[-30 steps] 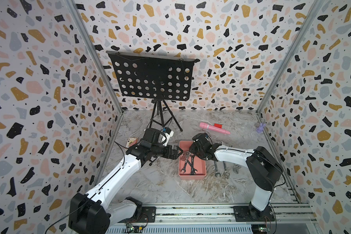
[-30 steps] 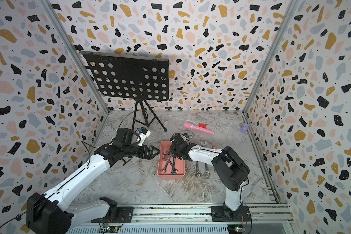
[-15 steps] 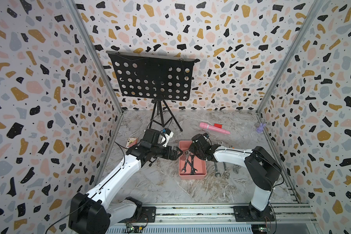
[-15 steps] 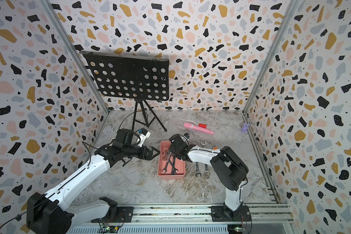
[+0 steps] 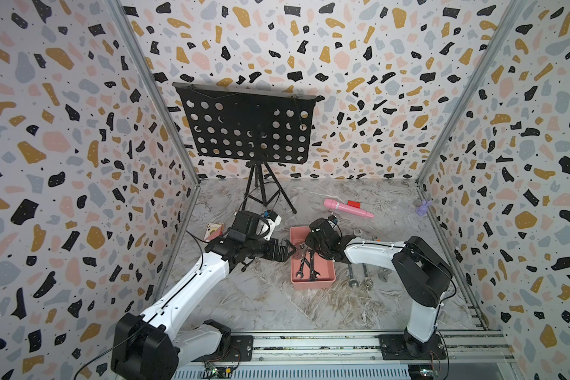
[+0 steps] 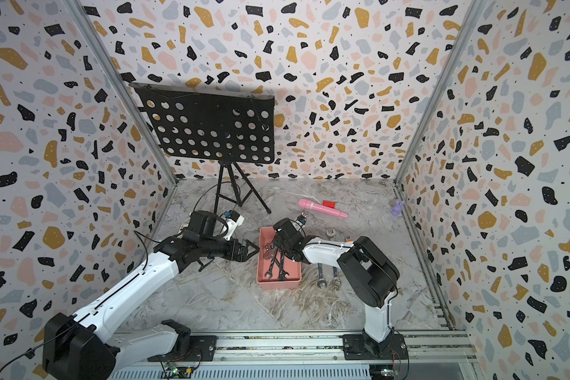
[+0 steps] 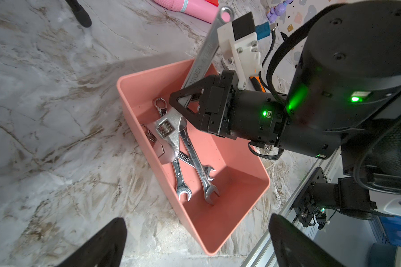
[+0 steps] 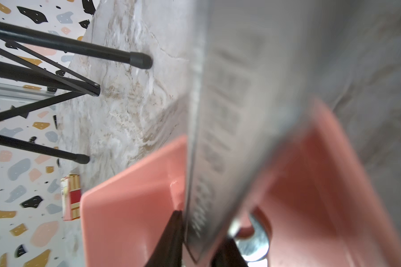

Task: Take out the wrench from the storage box
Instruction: Pick up the wrench from the storage box.

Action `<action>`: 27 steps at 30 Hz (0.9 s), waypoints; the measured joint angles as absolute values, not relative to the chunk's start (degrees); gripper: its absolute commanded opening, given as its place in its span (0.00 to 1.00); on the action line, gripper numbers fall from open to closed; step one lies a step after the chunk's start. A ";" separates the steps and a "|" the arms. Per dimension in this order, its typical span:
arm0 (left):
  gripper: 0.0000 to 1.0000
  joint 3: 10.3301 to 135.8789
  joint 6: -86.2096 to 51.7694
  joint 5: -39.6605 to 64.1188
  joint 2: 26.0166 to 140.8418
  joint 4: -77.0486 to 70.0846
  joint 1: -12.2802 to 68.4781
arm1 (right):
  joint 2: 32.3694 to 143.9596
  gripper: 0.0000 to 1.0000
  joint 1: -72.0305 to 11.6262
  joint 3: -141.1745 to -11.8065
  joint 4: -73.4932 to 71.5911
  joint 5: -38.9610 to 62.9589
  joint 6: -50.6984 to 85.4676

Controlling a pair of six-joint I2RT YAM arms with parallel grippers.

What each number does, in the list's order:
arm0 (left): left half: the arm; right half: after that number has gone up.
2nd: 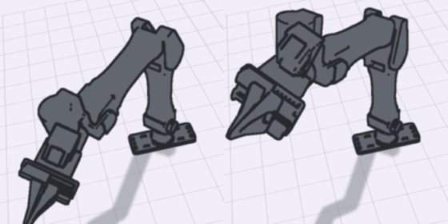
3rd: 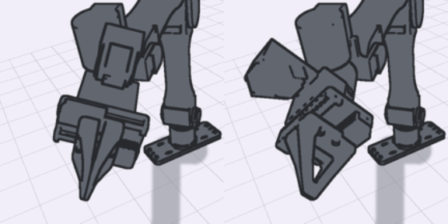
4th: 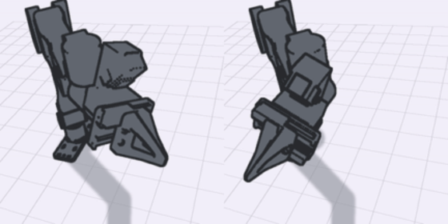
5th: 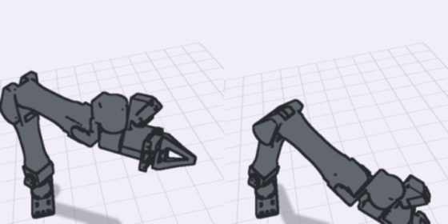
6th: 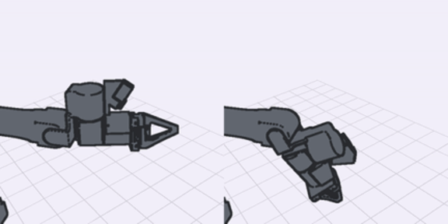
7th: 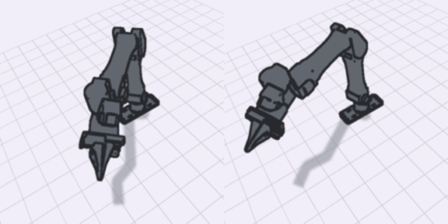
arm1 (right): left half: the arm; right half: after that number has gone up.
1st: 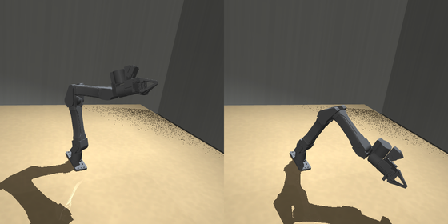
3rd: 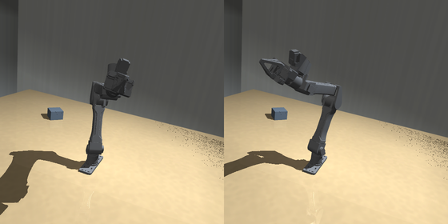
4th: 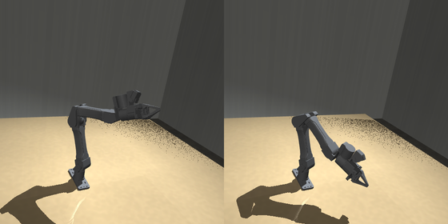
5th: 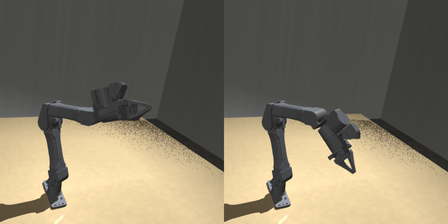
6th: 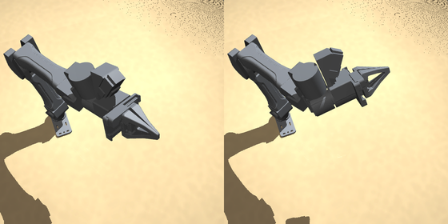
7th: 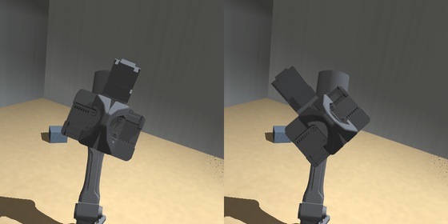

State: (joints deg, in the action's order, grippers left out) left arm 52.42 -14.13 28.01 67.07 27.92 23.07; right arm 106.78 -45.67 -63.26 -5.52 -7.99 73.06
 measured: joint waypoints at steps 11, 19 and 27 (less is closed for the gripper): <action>1.00 52.42 -14.13 28.10 67.09 27.90 23.03 | 106.08 0.00 -46.02 -63.66 -3.11 -7.46 70.06; 1.00 52.42 -14.15 28.42 67.18 27.86 23.03 | 101.56 0.00 -46.96 -63.66 2.68 -7.84 67.35; 1.00 52.42 -14.66 28.75 67.31 27.77 23.03 | 91.20 0.00 -47.20 -64.60 9.72 -8.91 61.19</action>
